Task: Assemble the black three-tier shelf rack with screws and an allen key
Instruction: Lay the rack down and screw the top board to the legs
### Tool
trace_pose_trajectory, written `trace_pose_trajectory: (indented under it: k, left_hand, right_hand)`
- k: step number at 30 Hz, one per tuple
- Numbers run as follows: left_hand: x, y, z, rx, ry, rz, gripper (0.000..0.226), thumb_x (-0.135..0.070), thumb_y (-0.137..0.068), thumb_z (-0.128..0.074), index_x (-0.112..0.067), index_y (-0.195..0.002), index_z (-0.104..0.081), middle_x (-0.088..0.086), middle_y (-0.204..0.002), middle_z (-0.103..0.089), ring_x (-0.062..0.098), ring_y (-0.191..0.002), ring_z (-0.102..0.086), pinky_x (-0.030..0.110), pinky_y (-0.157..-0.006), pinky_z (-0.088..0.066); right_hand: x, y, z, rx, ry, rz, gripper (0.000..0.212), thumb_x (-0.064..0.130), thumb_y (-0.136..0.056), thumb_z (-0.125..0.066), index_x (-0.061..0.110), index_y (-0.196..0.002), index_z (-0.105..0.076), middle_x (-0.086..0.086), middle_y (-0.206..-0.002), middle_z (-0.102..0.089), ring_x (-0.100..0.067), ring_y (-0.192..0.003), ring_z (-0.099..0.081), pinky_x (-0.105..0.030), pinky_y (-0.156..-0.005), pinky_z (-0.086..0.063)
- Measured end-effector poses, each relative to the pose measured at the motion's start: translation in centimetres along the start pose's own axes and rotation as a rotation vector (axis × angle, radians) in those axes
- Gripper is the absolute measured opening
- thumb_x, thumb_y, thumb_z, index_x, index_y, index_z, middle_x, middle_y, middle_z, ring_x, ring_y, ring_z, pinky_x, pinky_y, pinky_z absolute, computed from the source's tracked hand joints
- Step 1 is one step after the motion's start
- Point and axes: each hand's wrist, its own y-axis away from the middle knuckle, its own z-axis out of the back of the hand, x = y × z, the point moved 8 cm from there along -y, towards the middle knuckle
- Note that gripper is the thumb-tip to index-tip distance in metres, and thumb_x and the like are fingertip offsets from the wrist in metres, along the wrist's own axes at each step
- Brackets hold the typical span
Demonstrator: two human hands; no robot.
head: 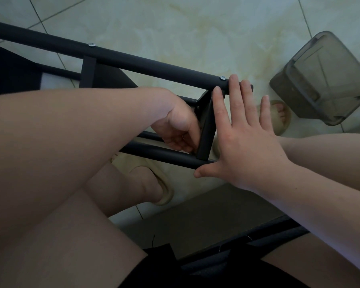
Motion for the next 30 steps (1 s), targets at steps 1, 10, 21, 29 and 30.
trace_pose_trajectory:
  k: [1, 10, 21, 29, 30]
  left_hand:
    - [0.11, -0.09, 0.08, -0.015, -0.018, 0.007, 0.028, -0.006, -0.091, -0.062, -0.010, -0.119, -0.064, 0.001, -0.085, -0.066, 0.011, -0.075, -0.061, 0.024, -0.072, -0.049]
    - [0.01, 0.30, -0.08, 0.033, 0.021, 0.026, 0.024, -0.002, -0.090, -0.059, -0.011, -0.112, -0.062, 0.002, -0.087, -0.066, 0.011, -0.074, -0.061, 0.023, -0.072, -0.048]
    - [0.44, 0.14, 0.18, 0.014, -0.029, 0.075, 0.017, -0.007, -0.091, -0.061, -0.011, -0.106, -0.066, 0.001, -0.084, -0.067, 0.010, -0.071, -0.061, 0.022, -0.068, -0.048]
    - [0.05, 0.01, -0.06, 0.019, -0.018, 0.023, 0.019, -0.006, -0.089, -0.063, -0.012, -0.108, -0.065, 0.000, -0.085, -0.067, 0.011, -0.078, -0.062, 0.022, -0.068, -0.046]
    - [0.09, -0.03, 0.01, 0.010, -0.030, 0.028, 0.019, -0.007, -0.090, -0.064, -0.013, -0.107, -0.065, 0.000, -0.085, -0.067, 0.011, -0.078, -0.062, 0.022, -0.068, -0.045]
  right_hand:
    - [0.01, 0.00, 0.02, 0.001, 0.000, 0.000, 0.157, 0.088, -0.056, -0.068, 0.009, -0.156, 0.024, -0.020, -0.162, 0.032, -0.038, -0.151, 0.028, -0.061, -0.122, 0.008]
    - [0.01, 0.00, 0.09, -0.001, 0.007, -0.002, 0.157, 0.088, -0.057, -0.068, 0.009, -0.156, 0.025, -0.020, -0.161, 0.032, -0.038, -0.151, 0.027, -0.061, -0.122, 0.009]
    - [0.05, 0.01, 0.06, 0.008, 0.001, -0.002, 0.157, 0.088, -0.057, -0.067, 0.009, -0.155, 0.026, -0.020, -0.161, 0.033, -0.039, -0.151, 0.028, -0.061, -0.122, 0.009]
    - [0.03, -0.04, 0.06, 0.001, -0.001, -0.003, 0.157, 0.088, -0.057, -0.069, 0.009, -0.156, 0.024, -0.021, -0.162, 0.032, -0.039, -0.151, 0.027, -0.061, -0.122, 0.009]
    - [0.00, -0.02, 0.05, 0.001, 0.002, -0.004, 0.157, 0.088, -0.057, -0.068, 0.009, -0.156, 0.024, -0.021, -0.162, 0.032, -0.039, -0.151, 0.027, -0.061, -0.122, 0.009]
